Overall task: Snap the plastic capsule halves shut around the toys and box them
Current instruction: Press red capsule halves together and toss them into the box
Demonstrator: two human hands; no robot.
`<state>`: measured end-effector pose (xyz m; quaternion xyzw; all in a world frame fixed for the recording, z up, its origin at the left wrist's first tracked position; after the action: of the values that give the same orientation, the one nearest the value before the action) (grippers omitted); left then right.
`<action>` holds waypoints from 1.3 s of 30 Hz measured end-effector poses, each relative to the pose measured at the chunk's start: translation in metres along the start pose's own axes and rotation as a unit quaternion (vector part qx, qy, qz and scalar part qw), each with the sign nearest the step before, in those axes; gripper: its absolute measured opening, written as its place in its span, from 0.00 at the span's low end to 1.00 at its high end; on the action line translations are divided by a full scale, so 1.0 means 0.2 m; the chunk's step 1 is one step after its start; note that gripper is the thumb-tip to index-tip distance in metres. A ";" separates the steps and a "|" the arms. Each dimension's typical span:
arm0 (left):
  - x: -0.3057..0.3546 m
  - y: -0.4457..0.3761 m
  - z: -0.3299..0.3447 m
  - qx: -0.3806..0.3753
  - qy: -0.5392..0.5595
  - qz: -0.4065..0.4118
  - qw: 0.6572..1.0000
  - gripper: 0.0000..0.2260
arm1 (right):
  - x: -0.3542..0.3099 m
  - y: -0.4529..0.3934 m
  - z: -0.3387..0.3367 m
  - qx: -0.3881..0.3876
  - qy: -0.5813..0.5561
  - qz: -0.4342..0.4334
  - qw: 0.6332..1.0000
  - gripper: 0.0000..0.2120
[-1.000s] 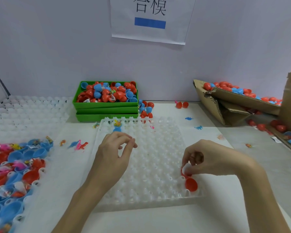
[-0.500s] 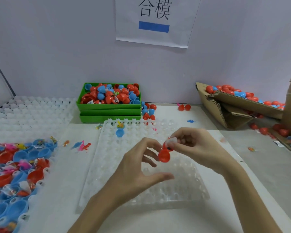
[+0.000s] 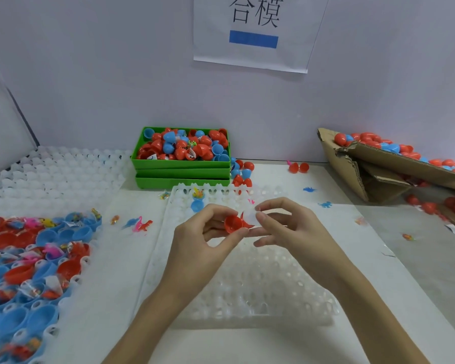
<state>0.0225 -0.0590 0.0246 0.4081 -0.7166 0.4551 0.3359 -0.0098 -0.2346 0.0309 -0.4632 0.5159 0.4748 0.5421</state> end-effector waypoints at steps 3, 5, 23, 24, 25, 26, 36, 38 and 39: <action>0.02 0.00 0.01 -0.011 -0.012 0.016 1.000 0.13 | 0.02 0.00 0.00 0.027 0.024 -0.018 0.999 0.07; 0.03 0.01 0.01 -0.019 -0.026 0.031 0.999 0.13 | 0.05 -0.01 -0.01 0.042 0.040 -0.005 0.998 0.06; 0.07 0.01 -0.04 0.025 -0.077 0.074 0.994 0.16 | 0.04 0.01 0.07 -0.039 -0.011 -0.013 0.999 0.06; 0.08 0.01 -0.03 0.024 -0.079 0.081 0.993 0.17 | 0.04 0.01 0.07 -0.033 -0.022 -0.018 0.999 0.06; 0.08 0.01 -0.03 0.024 -0.084 0.087 0.992 0.17 | 0.04 0.01 0.07 -0.026 -0.032 -0.024 0.999 0.06; 0.09 0.01 -0.03 0.025 -0.092 0.091 0.991 0.17 | 0.04 0.02 0.07 -0.020 -0.039 -0.032 0.999 0.06; 0.11 0.02 -0.05 0.052 -0.095 0.088 0.990 0.15 | 0.03 0.02 0.05 0.042 -0.069 -0.064 0.995 0.06; 0.10 0.02 -0.07 0.064 -0.095 0.083 0.990 0.14 | 0.01 0.02 0.05 0.053 -0.032 -0.092 0.994 0.04; 0.10 0.02 -0.08 0.071 -0.099 0.083 0.989 0.15 | 0.00 0.02 0.05 0.058 -0.010 -0.108 0.992 0.03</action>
<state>0.0114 -0.0499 0.0463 0.4128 -0.7434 0.4889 0.1947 -0.0124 -0.2249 0.0303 -0.4793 0.4841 0.3877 0.6210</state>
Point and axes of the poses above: each hand's wrist, its own y-axis away from the middle knuckle, its own z-axis out of the palm, x = y × z, the point moved 8 cm from there along -y, towards the middle knuckle, and after that the axes turned 11 degrees about -y, right-handed, at the moved point
